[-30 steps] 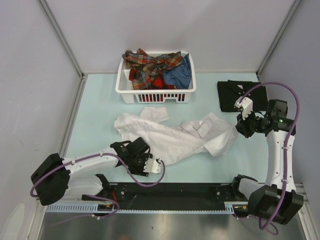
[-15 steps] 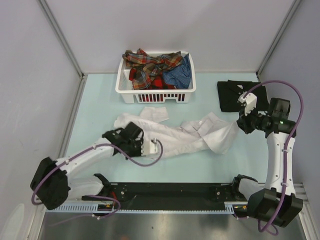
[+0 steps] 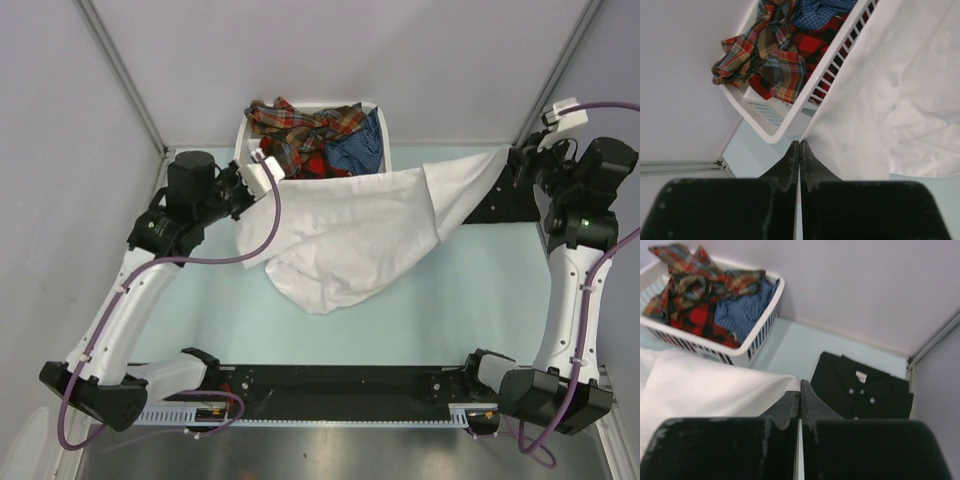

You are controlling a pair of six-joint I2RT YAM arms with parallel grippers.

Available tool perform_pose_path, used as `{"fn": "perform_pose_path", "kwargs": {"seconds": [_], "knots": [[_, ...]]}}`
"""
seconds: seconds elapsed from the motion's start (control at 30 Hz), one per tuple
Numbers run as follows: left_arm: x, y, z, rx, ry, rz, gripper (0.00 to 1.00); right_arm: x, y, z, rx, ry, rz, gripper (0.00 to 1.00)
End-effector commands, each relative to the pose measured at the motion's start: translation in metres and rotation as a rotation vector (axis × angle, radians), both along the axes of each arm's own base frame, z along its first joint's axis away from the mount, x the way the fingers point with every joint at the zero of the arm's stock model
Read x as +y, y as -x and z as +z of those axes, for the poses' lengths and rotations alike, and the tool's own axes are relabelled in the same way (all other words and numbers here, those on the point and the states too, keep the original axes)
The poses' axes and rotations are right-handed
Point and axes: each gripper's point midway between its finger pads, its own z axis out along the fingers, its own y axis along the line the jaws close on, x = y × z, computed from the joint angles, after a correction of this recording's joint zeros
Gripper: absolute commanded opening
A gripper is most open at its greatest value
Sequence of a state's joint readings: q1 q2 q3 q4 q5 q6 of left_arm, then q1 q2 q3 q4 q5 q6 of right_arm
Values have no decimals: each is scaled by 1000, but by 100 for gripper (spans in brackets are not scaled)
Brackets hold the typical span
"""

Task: Fold and stack the long sleeve shirts
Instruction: Flatten the shirt out

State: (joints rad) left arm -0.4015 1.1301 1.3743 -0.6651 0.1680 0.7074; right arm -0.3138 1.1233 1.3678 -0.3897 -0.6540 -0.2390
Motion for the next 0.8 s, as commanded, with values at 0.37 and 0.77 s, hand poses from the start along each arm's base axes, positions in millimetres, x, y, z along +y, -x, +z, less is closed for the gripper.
{"fn": "perform_pose_path", "kwargs": {"seconds": [0.37, 0.77], "knots": [[30, 8, 182, -517, 156, 106, 0, -28, 55, 186, -580, 1, -284, 0], [28, 98, 267, -727, 289, -58, 0, -16, 157, 282, -905, 44, -376, 0]]}}
